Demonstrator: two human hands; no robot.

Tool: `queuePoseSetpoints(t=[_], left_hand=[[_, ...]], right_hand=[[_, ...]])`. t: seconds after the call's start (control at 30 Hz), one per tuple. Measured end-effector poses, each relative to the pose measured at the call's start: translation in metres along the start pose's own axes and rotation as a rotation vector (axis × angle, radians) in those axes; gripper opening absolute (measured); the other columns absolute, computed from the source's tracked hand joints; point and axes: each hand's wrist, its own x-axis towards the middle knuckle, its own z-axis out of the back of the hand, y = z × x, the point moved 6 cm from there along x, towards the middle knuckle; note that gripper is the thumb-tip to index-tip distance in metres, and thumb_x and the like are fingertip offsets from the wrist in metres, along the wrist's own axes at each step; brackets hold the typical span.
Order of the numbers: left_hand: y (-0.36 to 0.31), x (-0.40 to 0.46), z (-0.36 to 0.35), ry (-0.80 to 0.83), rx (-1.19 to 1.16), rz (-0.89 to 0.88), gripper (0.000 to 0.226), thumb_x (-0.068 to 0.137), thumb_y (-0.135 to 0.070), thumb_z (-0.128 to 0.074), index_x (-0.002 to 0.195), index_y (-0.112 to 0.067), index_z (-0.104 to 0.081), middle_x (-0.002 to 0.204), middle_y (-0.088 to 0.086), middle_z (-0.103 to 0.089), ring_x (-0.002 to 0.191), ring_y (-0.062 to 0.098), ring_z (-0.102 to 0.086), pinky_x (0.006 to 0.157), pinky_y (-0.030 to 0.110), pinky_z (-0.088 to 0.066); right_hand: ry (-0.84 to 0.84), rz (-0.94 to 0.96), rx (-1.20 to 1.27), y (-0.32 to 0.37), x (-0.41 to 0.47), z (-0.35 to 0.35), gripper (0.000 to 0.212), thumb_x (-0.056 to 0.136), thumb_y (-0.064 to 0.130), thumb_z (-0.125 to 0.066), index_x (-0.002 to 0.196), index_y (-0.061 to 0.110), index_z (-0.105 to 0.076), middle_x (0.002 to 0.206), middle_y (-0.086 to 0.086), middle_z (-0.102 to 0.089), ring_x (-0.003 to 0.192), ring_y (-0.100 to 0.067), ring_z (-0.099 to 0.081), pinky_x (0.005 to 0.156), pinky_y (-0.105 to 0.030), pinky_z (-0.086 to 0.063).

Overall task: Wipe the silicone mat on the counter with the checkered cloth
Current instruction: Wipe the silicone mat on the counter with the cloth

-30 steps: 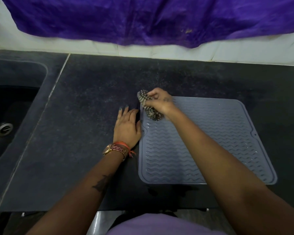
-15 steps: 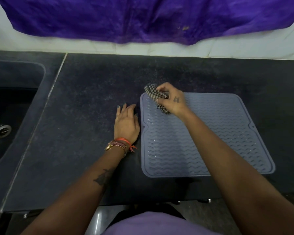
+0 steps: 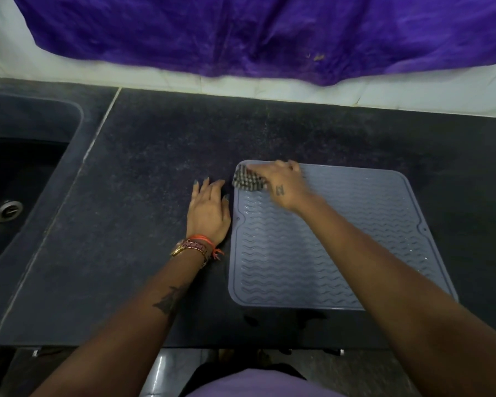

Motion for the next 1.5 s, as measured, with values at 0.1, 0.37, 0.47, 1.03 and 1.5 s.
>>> queuePoseSetpoints(t=[0.1,0.37,0.47,1.03,1.5], left_hand=[[-0.001,0.000,-0.001,0.005,0.013,-0.010,0.039,0.093,-0.012,-0.042,0.130,-0.002,-0.045,0.134,0.021,-0.051,0.136,0.034,-0.034,0.119,0.037,-0.006],[-0.001,-0.001,0.000,0.003,0.026,-0.024,0.037,0.092,-0.009,-0.041,0.128,-0.001,-0.047,0.132,0.021,-0.053,0.135,0.035,-0.035,0.119,0.041,-0.009],[-0.001,-0.001,-0.001,0.011,0.030,-0.026,0.037,0.092,-0.008,-0.039,0.128,-0.002,-0.048,0.132,0.021,-0.053,0.134,0.035,-0.036,0.119,0.041,-0.010],[0.003,-0.001,-0.001,-0.001,-0.010,0.010,0.036,0.097,-0.017,-0.036,0.127,-0.004,-0.050,0.133,0.022,-0.052,0.135,0.033,-0.035,0.119,0.039,-0.009],[0.003,-0.004,-0.002,0.044,0.026,0.022,0.046,0.092,-0.030,-0.039,0.127,-0.002,-0.049,0.134,0.023,-0.051,0.136,0.035,-0.033,0.119,0.043,-0.011]], right_hand=[[0.016,0.051,-0.073,0.003,-0.008,-0.017,0.071,0.088,0.000,-0.044,0.144,0.036,-0.021,0.149,0.010,-0.032,0.136,-0.019,-0.026,0.112,-0.054,-0.010],[-0.005,0.071,-0.036,0.009,-0.034,-0.023,0.076,0.083,-0.005,-0.042,0.143,0.039,-0.025,0.148,0.008,-0.034,0.136,-0.020,-0.026,0.114,-0.051,-0.010],[0.059,0.077,0.030,0.009,-0.022,-0.015,0.069,0.086,-0.002,-0.042,0.140,0.040,-0.030,0.147,0.008,-0.037,0.133,-0.020,-0.030,0.111,-0.047,-0.016],[-0.056,0.056,-0.014,0.021,-0.091,-0.035,0.074,0.078,0.003,-0.047,0.140,0.039,-0.030,0.142,0.011,-0.040,0.128,-0.016,-0.033,0.106,-0.049,-0.015],[0.007,0.087,0.034,0.039,-0.118,-0.027,0.070,0.077,0.007,-0.050,0.138,0.035,-0.036,0.139,0.006,-0.047,0.121,-0.023,-0.040,0.098,-0.047,-0.026]])
